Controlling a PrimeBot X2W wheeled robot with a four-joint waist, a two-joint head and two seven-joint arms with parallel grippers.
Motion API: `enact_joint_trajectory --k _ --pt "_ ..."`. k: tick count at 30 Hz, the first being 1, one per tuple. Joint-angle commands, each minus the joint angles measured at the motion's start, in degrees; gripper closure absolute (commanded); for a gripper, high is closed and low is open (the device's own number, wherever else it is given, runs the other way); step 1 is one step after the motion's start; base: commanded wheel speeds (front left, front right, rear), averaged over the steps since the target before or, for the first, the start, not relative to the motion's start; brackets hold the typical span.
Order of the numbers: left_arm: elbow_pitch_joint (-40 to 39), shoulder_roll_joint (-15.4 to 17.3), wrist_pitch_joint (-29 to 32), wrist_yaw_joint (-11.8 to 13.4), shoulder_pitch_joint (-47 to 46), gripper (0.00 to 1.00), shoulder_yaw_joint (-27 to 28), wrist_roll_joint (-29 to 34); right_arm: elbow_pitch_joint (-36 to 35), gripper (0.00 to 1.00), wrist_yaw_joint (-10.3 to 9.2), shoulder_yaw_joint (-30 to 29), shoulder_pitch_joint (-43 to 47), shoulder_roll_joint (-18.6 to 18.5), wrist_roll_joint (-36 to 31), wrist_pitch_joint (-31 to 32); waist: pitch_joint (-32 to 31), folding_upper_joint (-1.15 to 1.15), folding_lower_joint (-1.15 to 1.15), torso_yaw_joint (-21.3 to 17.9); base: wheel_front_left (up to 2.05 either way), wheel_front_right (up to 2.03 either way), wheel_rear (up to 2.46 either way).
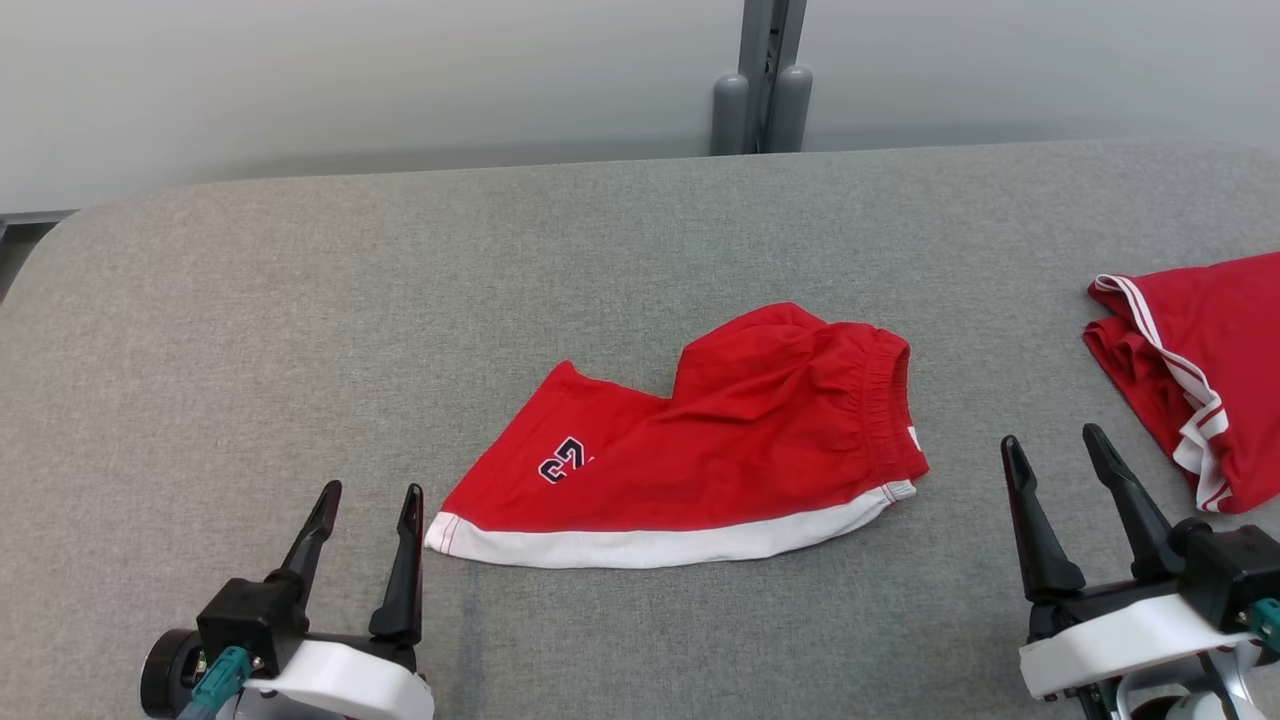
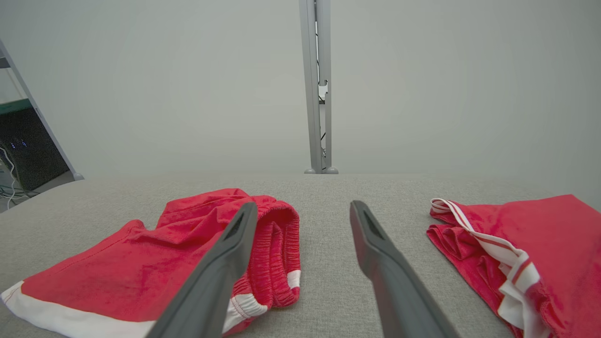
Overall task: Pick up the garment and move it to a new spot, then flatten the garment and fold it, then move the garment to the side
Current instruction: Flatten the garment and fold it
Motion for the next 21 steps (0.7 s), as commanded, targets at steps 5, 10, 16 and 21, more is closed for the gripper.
enact_joint_trajectory --k 5,10,16,21 --pt "-0.6 0.7 0.8 0.5 0.5 0.00 -0.1 0.0 -2.4 0.00 0.01 -0.6 1.2 0.4 -0.7 1.5 0.3 0.00 0.00 -0.1 0.00 0.00 0.00" --pt "-0.7 0.9 1.2 0.5 -0.1 0.00 -0.4 0.0 -3.3 0.00 0.01 -0.9 1.4 0.6 -0.9 1.9 0.8 0.00 0.00 -0.1 0.00 0.00 0.00" --pt "2.3 1.1 4.4 -0.6 -3.6 0.00 -1.2 -0.5 -4.4 0.00 0.01 -0.9 0.5 0.9 -0.9 2.3 3.0 0.00 0.00 0.1 0.00 0.00 0.00" --pt "8.8 0.4 9.8 -3.0 -6.2 0.00 -2.5 -3.4 -3.8 0.00 0.01 -0.8 0.0 1.1 -0.6 2.6 5.0 0.00 0.00 -0.9 0.00 0.00 0.00"
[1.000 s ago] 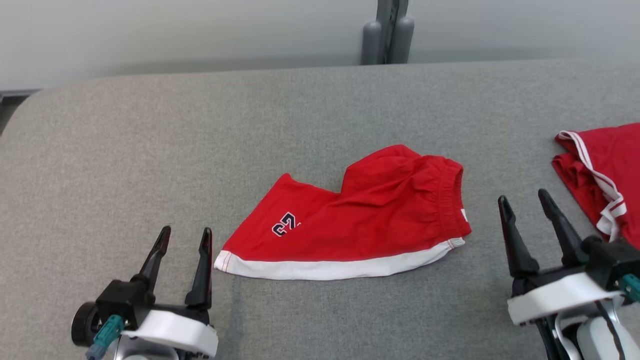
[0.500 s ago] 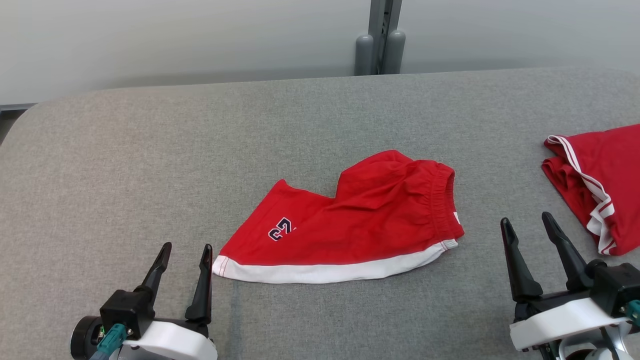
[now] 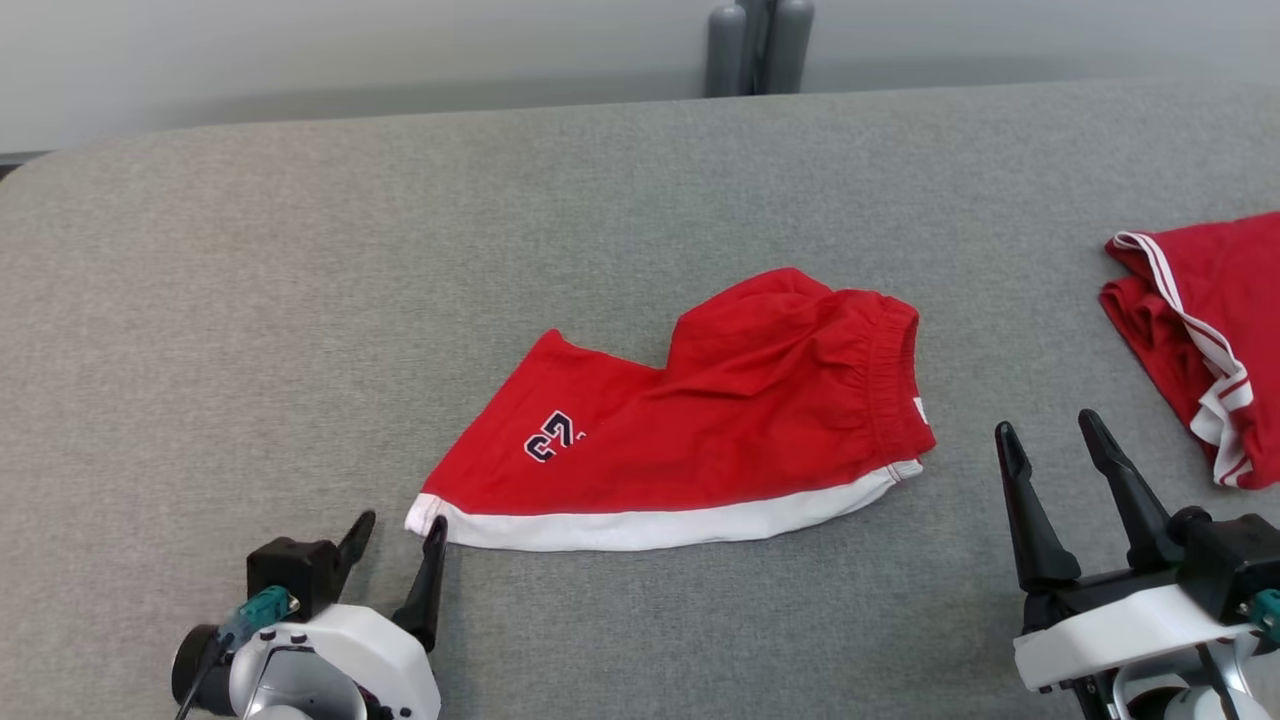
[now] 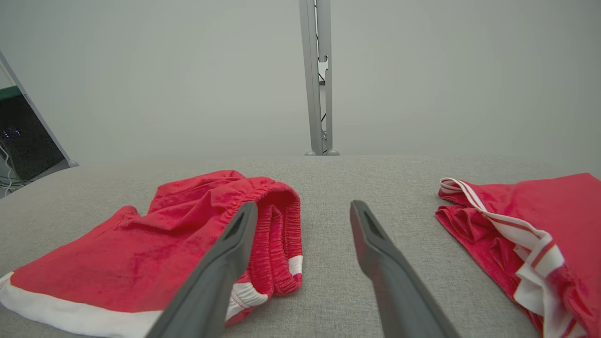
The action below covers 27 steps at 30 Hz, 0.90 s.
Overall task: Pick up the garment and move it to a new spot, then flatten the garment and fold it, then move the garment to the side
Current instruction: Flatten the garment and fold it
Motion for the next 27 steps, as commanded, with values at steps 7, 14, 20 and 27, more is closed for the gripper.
enact_joint_trajectory --k 7,14,20,27 --pt "4.2 -0.2 2.4 -2.3 -2.4 0.13 -0.2 -2.5 0.9 0.00 0.01 0.5 0.5 -0.2 0.2 0.4 1.6 0.00 0.00 -1.4 0.00 0.00 0.00" --pt "5.9 -0.3 1.7 -3.6 -4.3 1.00 -1.0 -2.6 2.1 0.00 0.01 5.7 0.0 -2.6 0.5 1.8 2.7 0.00 0.00 -1.2 0.00 0.00 0.00" --pt "6.2 -1.0 0.5 -3.9 -6.5 1.00 -1.6 -2.0 6.3 0.00 0.01 10.8 -4.2 -5.0 0.1 2.1 4.5 0.00 0.00 0.2 0.00 0.00 0.00" --pt "7.1 -2.0 -2.1 -4.2 -8.6 1.00 -2.1 -1.6 12.2 0.59 0.01 15.8 -9.0 -8.0 0.8 3.1 5.9 0.00 0.00 2.3 0.00 0.00 0.00"
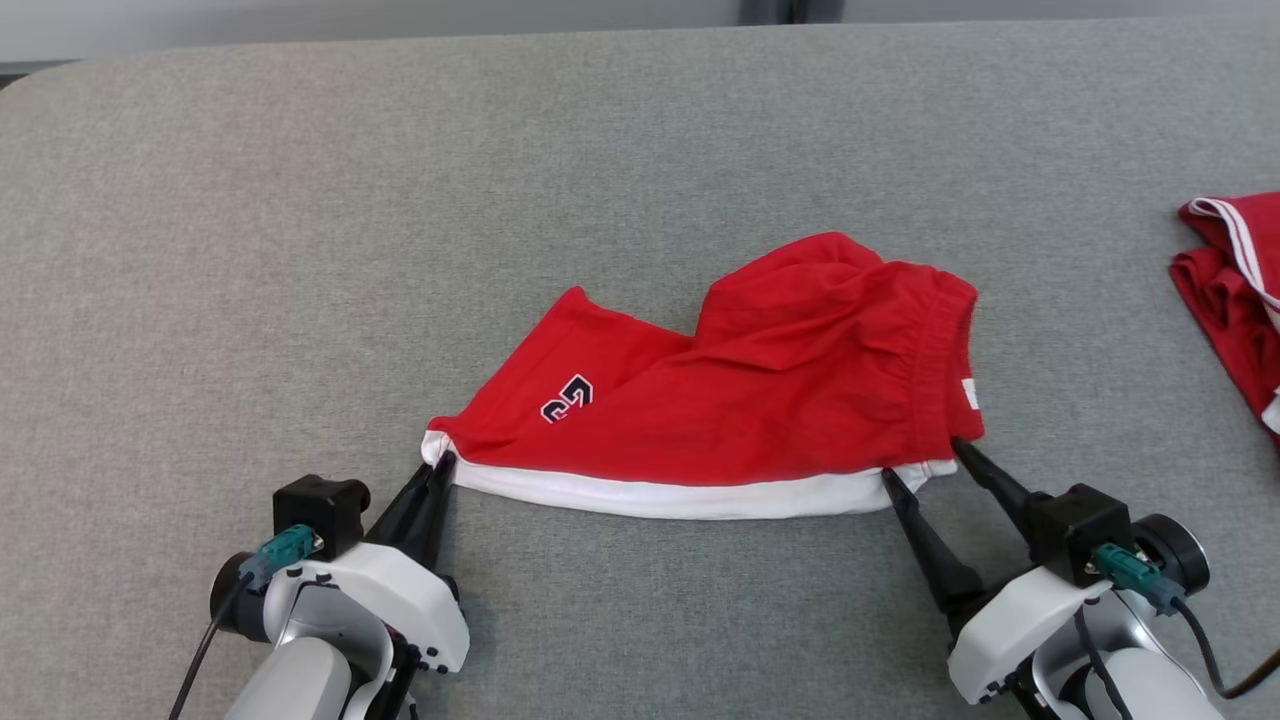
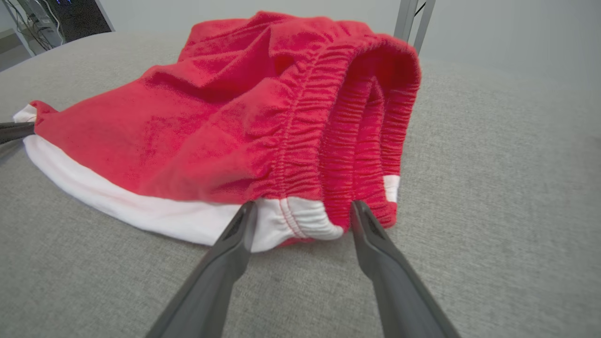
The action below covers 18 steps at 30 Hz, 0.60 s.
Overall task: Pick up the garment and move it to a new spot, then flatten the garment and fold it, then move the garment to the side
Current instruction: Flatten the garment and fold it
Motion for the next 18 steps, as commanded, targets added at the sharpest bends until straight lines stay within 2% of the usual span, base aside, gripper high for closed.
enact_joint_trajectory --k 1,8,18 --pt "0.2 0.1 -0.9 0.0 -0.9 1.00 0.1 0.3 0.7 1.00 0.00 0.5 -0.8 -0.8 0.6 0.1 0.3 0.00 0.00 0.5 0.00 0.00 0.00" --pt "-2.2 0.3 -3.8 0.5 -1.0 1.00 0.5 0.7 -0.6 1.00 0.00 0.6 0.0 -1.3 2.0 -0.6 -0.1 0.00 0.00 0.3 0.00 0.00 0.00" --pt "-13.9 3.3 -7.2 2.3 -4.2 1.00 3.0 2.6 -8.7 1.00 0.00 -2.7 -3.6 -0.5 2.4 -2.1 -3.4 0.00 0.00 -1.4 0.00 0.00 0.00"
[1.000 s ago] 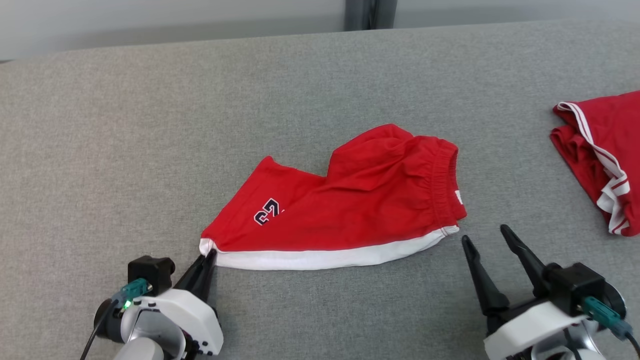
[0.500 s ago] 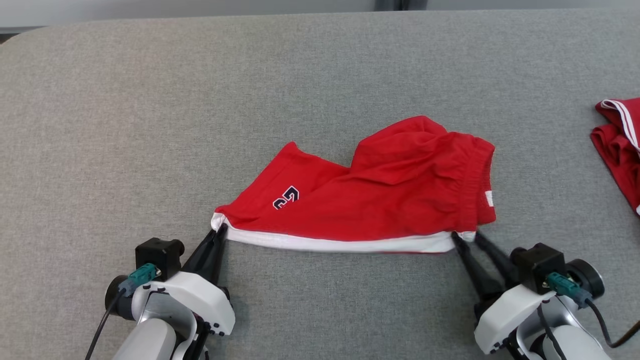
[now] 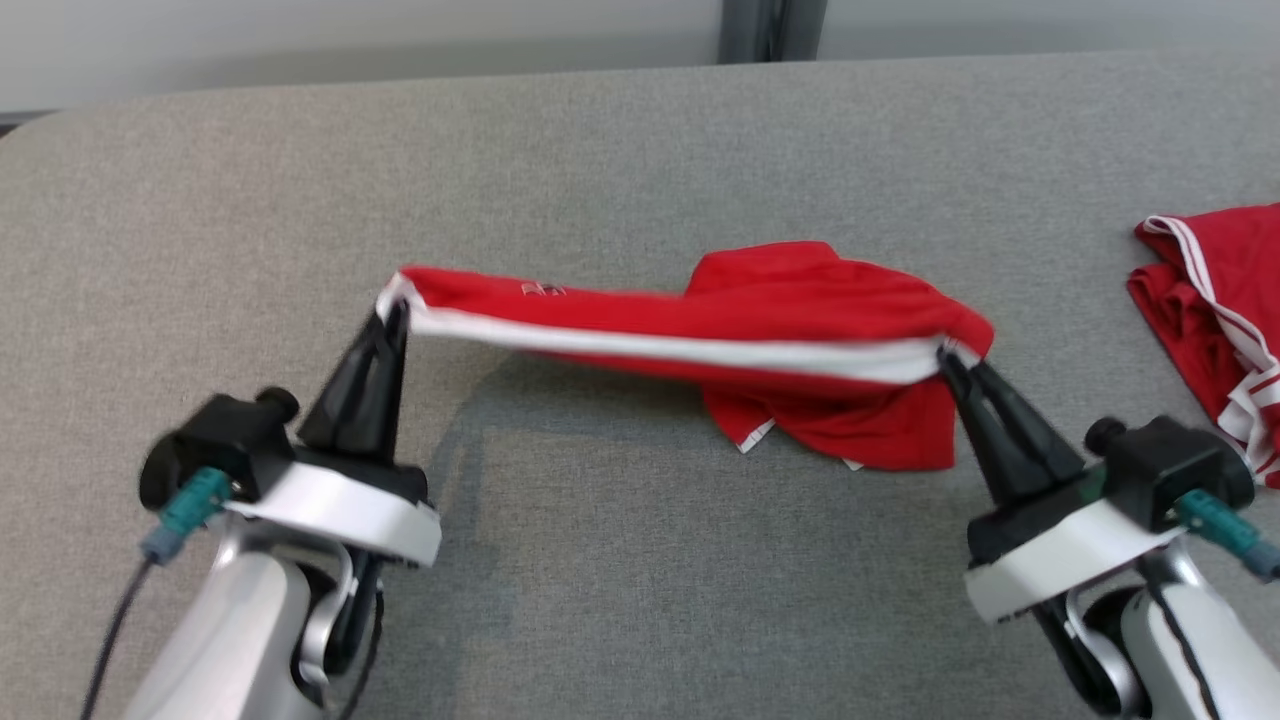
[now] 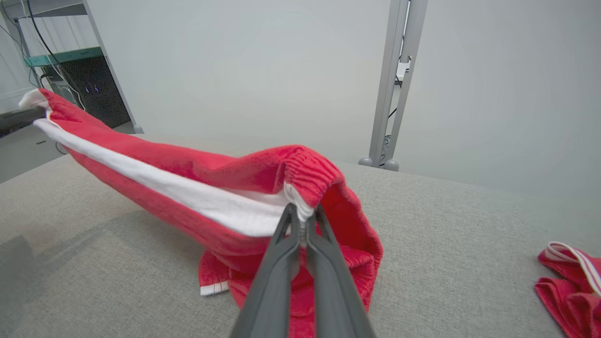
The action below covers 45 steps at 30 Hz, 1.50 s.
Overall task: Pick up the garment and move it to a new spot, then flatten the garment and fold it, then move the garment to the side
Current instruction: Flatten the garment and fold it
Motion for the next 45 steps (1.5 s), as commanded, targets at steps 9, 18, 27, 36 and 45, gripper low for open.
enact_joint_trajectory --k 9,18,27,36,45 --pt "-11.0 3.0 1.3 1.0 -11.2 1.00 2.4 2.4 -6.2 1.00 0.00 -4.1 -10.1 1.1 1.6 -0.8 -4.0 0.00 0.00 -1.3 0.00 0.00 0.00" --pt "-15.6 3.7 5.1 0.7 -20.6 1.00 2.9 2.7 -6.4 1.00 0.00 -4.3 -18.1 0.3 4.5 1.2 -5.0 0.00 0.00 -1.8 0.00 0.00 0.00" --pt "-9.3 1.9 4.3 -1.7 -27.6 1.00 1.9 1.0 0.1 1.00 0.00 -4.0 -27.3 -0.4 8.7 -0.3 0.3 0.00 0.00 -1.5 0.00 0.00 0.00" --pt "6.9 -0.7 -0.6 -6.7 -44.4 1.00 1.1 1.3 14.0 1.00 0.00 -0.4 -45.5 0.2 11.9 -5.0 5.3 0.00 0.00 -1.1 0.00 0.00 0.00" --pt "32.9 -4.3 -3.7 -9.9 -59.7 1.00 0.0 2.2 37.2 1.00 0.00 1.5 -61.5 5.1 14.7 -9.5 6.0 0.00 0.00 -0.3 0.00 0.00 0.00"
